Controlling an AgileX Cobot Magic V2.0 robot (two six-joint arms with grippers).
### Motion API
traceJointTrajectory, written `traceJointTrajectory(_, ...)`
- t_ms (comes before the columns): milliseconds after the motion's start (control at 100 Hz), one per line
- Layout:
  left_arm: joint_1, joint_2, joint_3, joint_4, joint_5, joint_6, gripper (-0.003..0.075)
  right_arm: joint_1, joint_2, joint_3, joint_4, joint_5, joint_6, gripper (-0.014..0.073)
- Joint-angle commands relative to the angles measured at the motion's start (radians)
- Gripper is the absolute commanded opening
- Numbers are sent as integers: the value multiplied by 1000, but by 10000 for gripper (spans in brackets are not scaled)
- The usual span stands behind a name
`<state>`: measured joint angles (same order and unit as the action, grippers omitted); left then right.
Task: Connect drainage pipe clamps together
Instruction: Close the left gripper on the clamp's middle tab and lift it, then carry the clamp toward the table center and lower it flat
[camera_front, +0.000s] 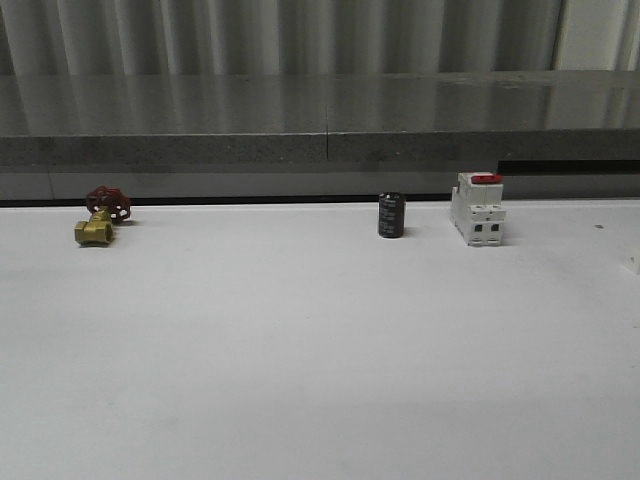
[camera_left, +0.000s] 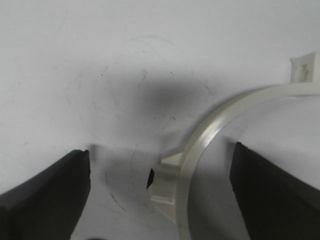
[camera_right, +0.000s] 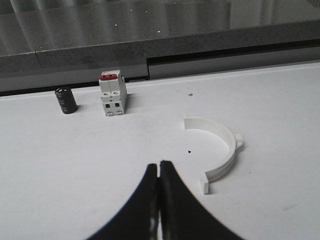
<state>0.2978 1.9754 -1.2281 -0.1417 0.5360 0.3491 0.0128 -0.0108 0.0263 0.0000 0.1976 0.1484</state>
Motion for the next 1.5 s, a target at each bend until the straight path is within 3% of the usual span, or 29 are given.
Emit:
traceJointTrajectory(0, 1, -42, -25, -14, -31, 0, 566, -6, -18, -15, 0, -74, -12, -67)
traceJointTrajectory(340, 1, -42, -27, -14, -30, 0, 563, -6, -18, -15, 0, -74, -12, -67)
traceJointTrajectory(410, 1, -42, -27, -14, -28, 0, 533, -6, -18, -15, 0, -74, -12, -67)
traceJointTrajectory(510, 1, -42, -27, -14, -23, 0, 414, -6, -18, -15, 0, -74, -12, -67)
traceJointTrajectory(660, 1, -42, -27, -14, 2, 0, 115, -6, -18, -15, 0, -74, -12, -67)
traceJointTrajectory(770, 1, -43, -27, -33, 29, 0, 3, -6, -18, -15, 0, -74, -12, -67)
traceJointTrajectory(940, -5, -81, -25, -172, 86, 0, -9, -6, -18, -15, 0, -74, -12, -67)
traceJointTrajectory(1180, -122, -239, -23, -169, 130, -56, -9, -6, -18, -15, 0, -74, -12, -67)
traceJointTrajectory(1310, -243, -323, -21, -104, 141, -216, -9, -6, -18, -15, 0, -74, -12, -67)
traceJointTrajectory(1490, -465, -338, -20, 133, 139, -512, -8, -6, -18, -15, 0, -74, -12, -67)
